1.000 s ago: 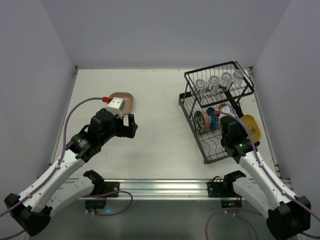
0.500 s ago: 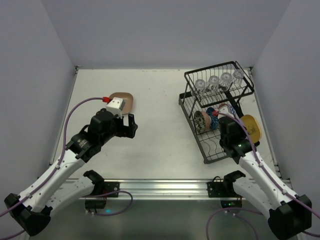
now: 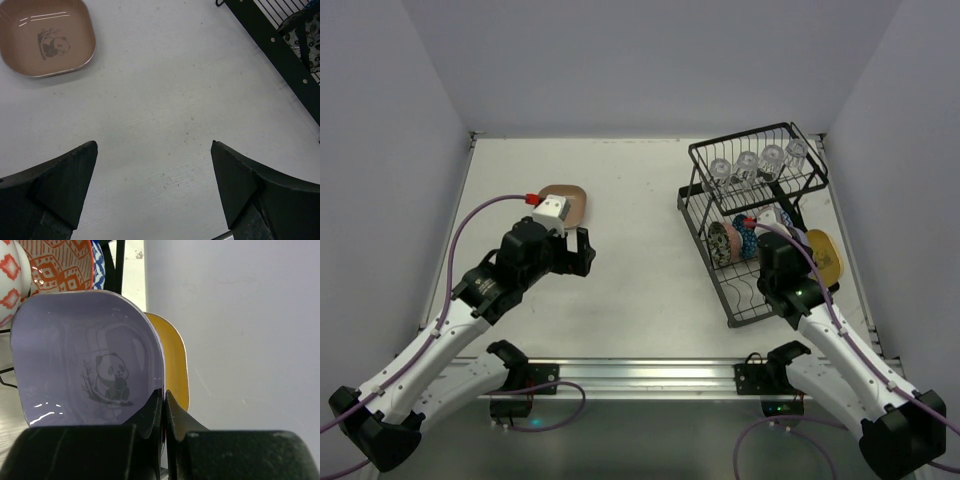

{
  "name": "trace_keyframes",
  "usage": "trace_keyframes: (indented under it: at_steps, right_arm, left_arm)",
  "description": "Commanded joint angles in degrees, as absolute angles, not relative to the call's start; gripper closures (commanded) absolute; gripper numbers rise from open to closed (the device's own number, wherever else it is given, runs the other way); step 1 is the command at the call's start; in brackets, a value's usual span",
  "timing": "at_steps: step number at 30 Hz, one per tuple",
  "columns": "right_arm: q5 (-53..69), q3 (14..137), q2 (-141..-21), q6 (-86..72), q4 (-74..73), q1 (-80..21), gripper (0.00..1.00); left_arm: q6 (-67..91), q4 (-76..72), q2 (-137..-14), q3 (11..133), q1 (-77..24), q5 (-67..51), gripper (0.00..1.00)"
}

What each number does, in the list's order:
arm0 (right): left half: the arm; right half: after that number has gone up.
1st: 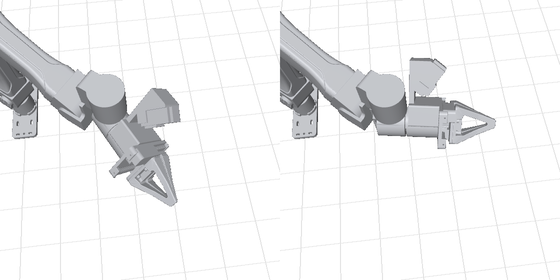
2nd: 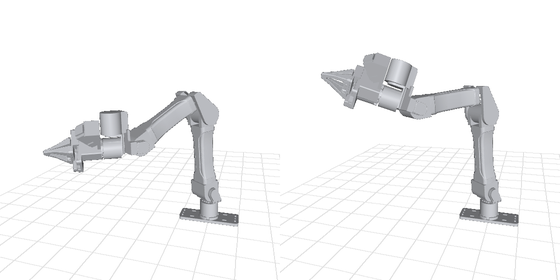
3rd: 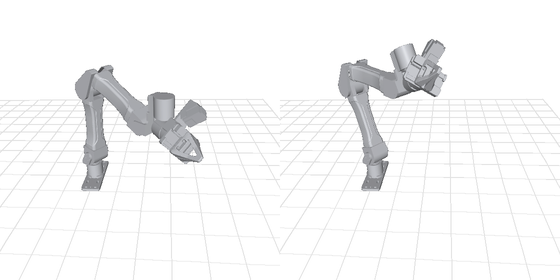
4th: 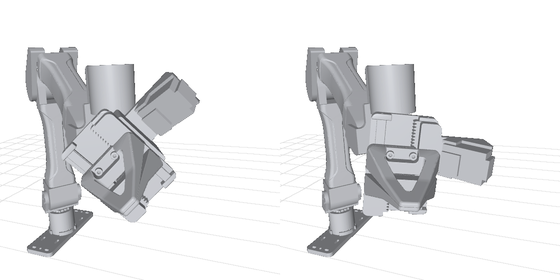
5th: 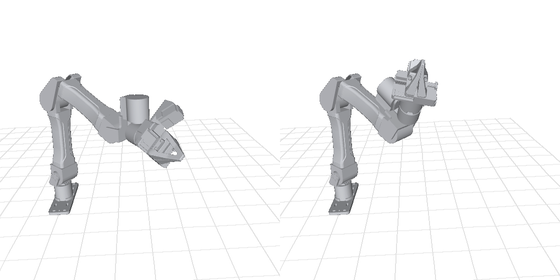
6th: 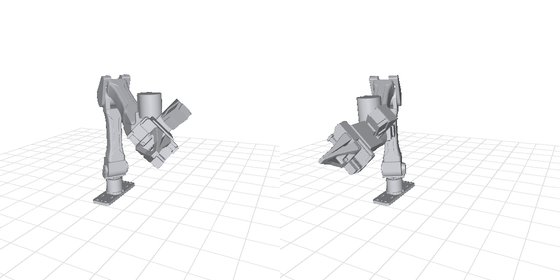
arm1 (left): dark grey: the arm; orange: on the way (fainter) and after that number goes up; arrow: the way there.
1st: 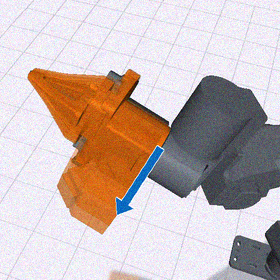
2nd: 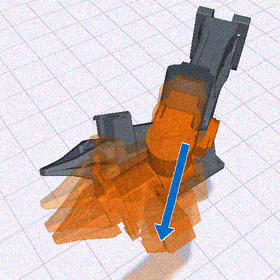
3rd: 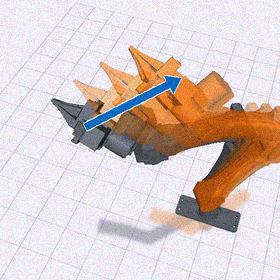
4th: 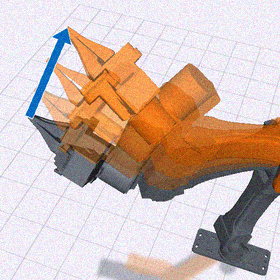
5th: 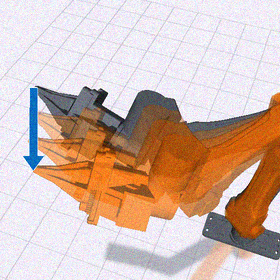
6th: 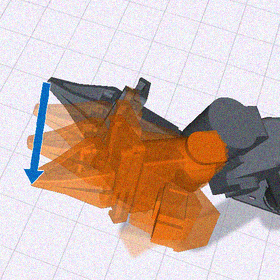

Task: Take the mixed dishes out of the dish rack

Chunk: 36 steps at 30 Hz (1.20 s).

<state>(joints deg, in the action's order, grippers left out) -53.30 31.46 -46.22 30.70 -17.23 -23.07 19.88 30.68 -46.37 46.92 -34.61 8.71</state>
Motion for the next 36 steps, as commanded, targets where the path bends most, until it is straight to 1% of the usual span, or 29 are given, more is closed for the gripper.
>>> trace_keyframes:
  at_steps: [1, 16, 24, 27, 28, 29, 30, 32, 33, 35, 36]
  right_arm:
    - [-55.3, 32.7, -45.8, 30.2, -15.8, -23.7, 1.00]
    - [-55.2, 40.9, -41.9, 23.1, -30.1, -24.5, 1.00]
    - [-55.2, 50.1, -41.2, 10.6, -45.3, -24.5, 1.00]
    - [-53.7, 56.8, -41.7, 2.7, -54.0, -24.5, 1.00]
    - [-51.7, 60.5, -42.8, -3.3, -59.2, -24.5, 1.00]
    - [-51.7, 62.5, -43.7, -6.6, -61.9, -24.5, 1.00]
    - [-49.0, 65.9, -44.6, -9.3, -67.2, -24.5, 1.00]
    - [-45.2, 68.5, -47.0, -15.1, -71.2, -24.5, 1.00]
    - [-43.1, 68.2, -46.8, -14.0, -70.7, -24.8, 1.00]
    - [-42.6, 67.0, -44.6, -13.5, -68.6, -24.8, 1.00]
    - [-44.5, 67.2, -44.0, -13.9, -68.0, -24.8, 1.00]
  left_arm:
    - [18.4, 28.4, -46.4, 47.2, -34.5, 8.4, 0.00]
    - [18.4, 28.3, -46.8, 47.2, -34.5, 8.6, 0.00]
    - [18.5, 28.5, -46.5, 47.5, -34.5, 9.7, 0.00]
    - [18.5, 28.2, -45.9, 47.8, -34.5, 8.6, 0.00]
    - [18.0, 28.0, -45.5, 47.9, -34.5, 8.0, 0.00]
    - [17.8, 27.9, -45.5, 48.2, -34.5, 7.7, 0.00]
    - [17.7, 28.3, -45.6, 49.0, -34.5, 6.5, 0.00]
    - [17.6, 28.9, -46.0, 50.4, -34.5, 4.8, 0.00]
    - [17.8, 29.1, -46.1, 51.2, -34.5, 2.0, 0.00]
    - [19.9, 29.2, -46.4, 53.5, -34.5, -1.8, 0.00]
    - [20.9, 28.7, -46.5, 54.2, -34.5, -5.6, 0.00]
